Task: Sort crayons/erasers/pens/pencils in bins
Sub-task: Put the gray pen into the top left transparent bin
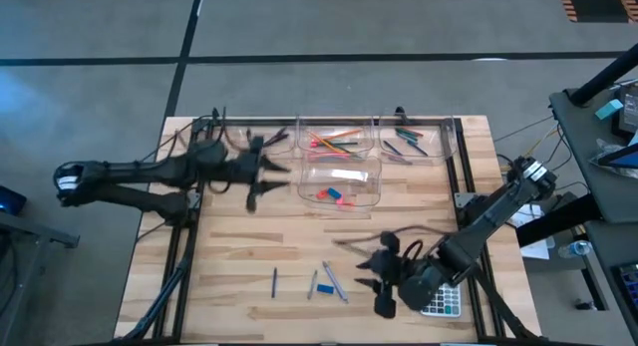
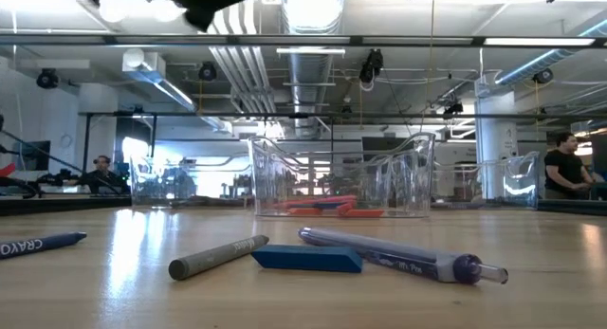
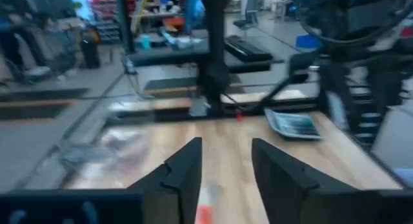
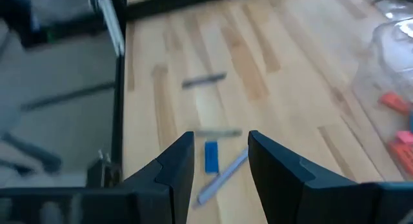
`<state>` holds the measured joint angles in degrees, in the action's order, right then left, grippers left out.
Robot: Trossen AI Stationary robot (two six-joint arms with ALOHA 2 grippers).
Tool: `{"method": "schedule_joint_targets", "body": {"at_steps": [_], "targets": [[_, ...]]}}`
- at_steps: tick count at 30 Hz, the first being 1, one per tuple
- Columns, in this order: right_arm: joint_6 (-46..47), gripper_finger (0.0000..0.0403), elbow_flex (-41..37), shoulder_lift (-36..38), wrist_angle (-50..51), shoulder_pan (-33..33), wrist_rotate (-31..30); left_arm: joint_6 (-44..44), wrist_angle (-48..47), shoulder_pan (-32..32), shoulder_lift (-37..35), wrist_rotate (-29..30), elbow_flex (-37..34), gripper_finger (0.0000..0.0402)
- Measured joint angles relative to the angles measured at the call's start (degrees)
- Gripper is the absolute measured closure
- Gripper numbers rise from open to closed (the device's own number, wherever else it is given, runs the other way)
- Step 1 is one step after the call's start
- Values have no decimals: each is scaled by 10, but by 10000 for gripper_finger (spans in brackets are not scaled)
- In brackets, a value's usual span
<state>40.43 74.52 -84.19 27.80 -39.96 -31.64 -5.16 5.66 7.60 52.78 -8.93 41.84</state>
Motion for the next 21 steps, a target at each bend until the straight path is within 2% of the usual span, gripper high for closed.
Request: {"method": "schedule_joint_targets", "body": {"at_steps": [2, 6, 8, 14, 18, 21], "targets": [[5, 266, -1, -21, 2, -5, 7, 17, 6, -40, -38, 31, -46, 296], [58, 266, -2, -69, -8, 15, 109, 30, 9, -105, -108, 162, -105, 323], [60, 266, -2, -97, -14, 22, 123, 58, 8, -129, -130, 200, -123, 334], [46, 266, 5, -177, -13, 35, 71, 89, 5, -163, -144, 206, -142, 352], [85, 266, 18, -214, -15, 38, 73, 94, 4, -163, -116, 213, -143, 355], [103, 266, 28, -235, -19, 44, 98, 94, 29, -163, -77, 214, -143, 355]]}}
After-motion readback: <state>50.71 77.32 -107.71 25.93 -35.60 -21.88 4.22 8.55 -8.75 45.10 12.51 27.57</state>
